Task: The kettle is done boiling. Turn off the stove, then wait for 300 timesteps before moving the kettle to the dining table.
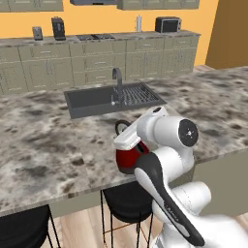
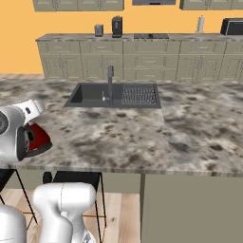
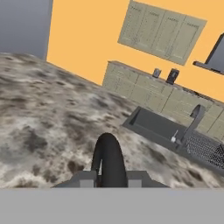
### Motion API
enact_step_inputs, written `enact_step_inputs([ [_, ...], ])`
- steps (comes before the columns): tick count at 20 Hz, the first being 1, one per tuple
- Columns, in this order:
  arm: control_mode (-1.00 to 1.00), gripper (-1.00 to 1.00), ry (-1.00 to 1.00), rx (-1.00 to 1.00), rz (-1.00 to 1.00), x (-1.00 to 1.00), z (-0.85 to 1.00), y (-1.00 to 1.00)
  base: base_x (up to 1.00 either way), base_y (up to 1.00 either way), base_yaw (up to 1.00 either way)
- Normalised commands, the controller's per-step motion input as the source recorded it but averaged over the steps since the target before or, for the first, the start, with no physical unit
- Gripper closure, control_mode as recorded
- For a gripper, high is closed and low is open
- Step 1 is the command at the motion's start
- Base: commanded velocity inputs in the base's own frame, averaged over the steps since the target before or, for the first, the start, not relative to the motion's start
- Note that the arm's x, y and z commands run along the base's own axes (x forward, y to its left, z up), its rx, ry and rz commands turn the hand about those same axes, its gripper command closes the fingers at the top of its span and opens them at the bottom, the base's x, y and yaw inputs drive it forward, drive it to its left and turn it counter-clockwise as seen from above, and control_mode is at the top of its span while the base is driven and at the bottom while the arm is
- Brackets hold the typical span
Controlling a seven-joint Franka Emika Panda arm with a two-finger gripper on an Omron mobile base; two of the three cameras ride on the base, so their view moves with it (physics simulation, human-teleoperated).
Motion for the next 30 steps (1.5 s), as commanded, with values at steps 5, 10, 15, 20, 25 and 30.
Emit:
enact_step_inputs([
  [5, -1.0, 1.0, 0.0, 0.05, 0.15, 0.27, -0.01, -0.1, 0.0, 0.0, 0.0],
  [10, -1.0, 1.0, 0.0, 0.03, 0.18, 0.32, -0.08, -0.06, 0.0, 0.0, 0.0],
  [15, -1.0, 1.0, 0.0, 0.01, 0.21, 0.33, -0.12, -0.09, 0.0, 0.0, 0.0],
  [20, -1.0, 1.0, 0.0, 0.03, 0.2, 0.32, -0.09, -0.09, 0.0, 0.0, 0.0],
  [25, -1.0, 1.0, 0.0, 0.04, 0.2, 0.26, -0.09, -0.11, 0.0, 0.0, 0.0],
  [30, -1.0, 1.0, 0.0, 0.04, 0.19, 0.2, -0.1, -0.08, 0.0, 0.0, 0.0],
])
